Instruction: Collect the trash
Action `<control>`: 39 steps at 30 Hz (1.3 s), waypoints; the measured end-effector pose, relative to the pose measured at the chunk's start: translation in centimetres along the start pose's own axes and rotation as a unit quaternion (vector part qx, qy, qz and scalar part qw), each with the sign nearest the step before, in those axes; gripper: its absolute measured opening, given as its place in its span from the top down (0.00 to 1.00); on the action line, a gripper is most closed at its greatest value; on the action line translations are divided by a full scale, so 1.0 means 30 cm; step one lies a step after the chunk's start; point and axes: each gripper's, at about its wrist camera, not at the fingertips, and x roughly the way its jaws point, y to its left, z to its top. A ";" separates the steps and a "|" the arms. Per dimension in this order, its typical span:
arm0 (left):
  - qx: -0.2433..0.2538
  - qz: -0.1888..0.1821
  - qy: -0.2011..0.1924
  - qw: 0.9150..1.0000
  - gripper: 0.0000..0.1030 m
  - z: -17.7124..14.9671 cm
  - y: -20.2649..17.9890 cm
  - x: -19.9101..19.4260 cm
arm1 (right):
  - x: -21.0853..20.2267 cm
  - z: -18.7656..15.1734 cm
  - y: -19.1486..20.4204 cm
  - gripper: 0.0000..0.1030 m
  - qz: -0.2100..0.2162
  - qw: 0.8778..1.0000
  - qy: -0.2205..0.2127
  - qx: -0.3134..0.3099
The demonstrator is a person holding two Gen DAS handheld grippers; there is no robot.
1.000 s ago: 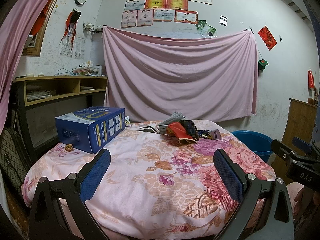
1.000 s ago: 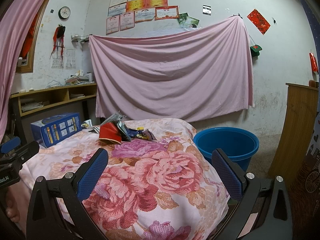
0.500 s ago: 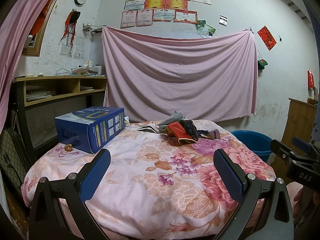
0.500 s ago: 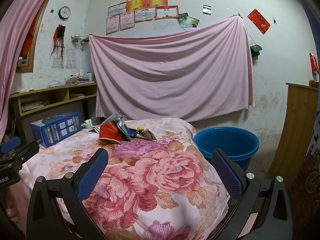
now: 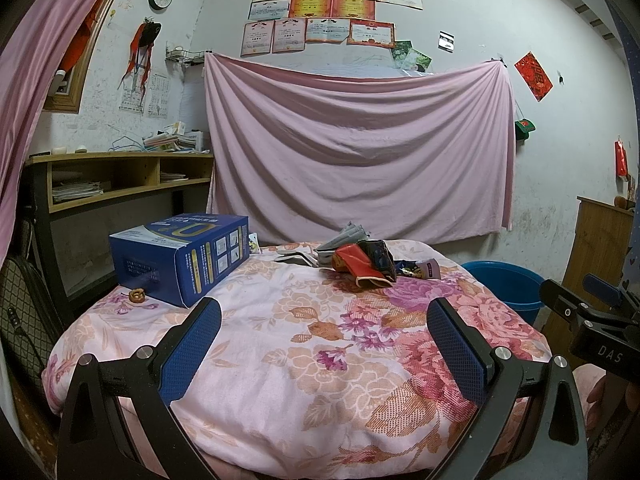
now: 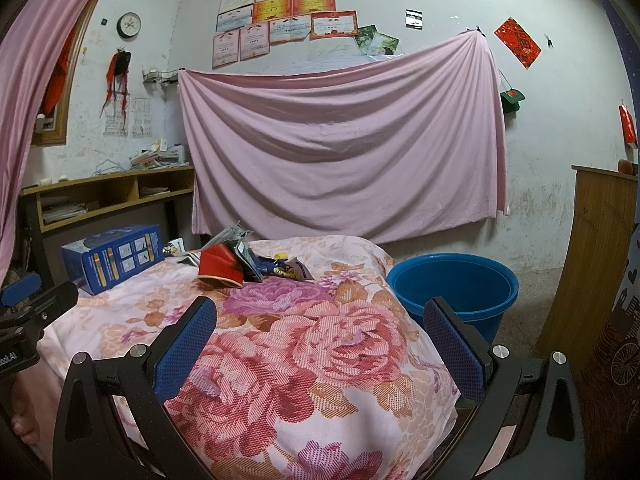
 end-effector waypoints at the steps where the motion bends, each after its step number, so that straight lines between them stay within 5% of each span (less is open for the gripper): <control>1: 0.000 0.000 0.000 1.000 0.02 0.000 0.000 0.000 | 0.000 0.000 0.000 0.00 0.000 1.000 0.000 0.000; 39: -0.005 0.002 0.001 1.000 0.02 -0.005 0.006 0.002 | -0.001 -0.006 -0.015 0.00 -0.002 1.000 0.007 0.000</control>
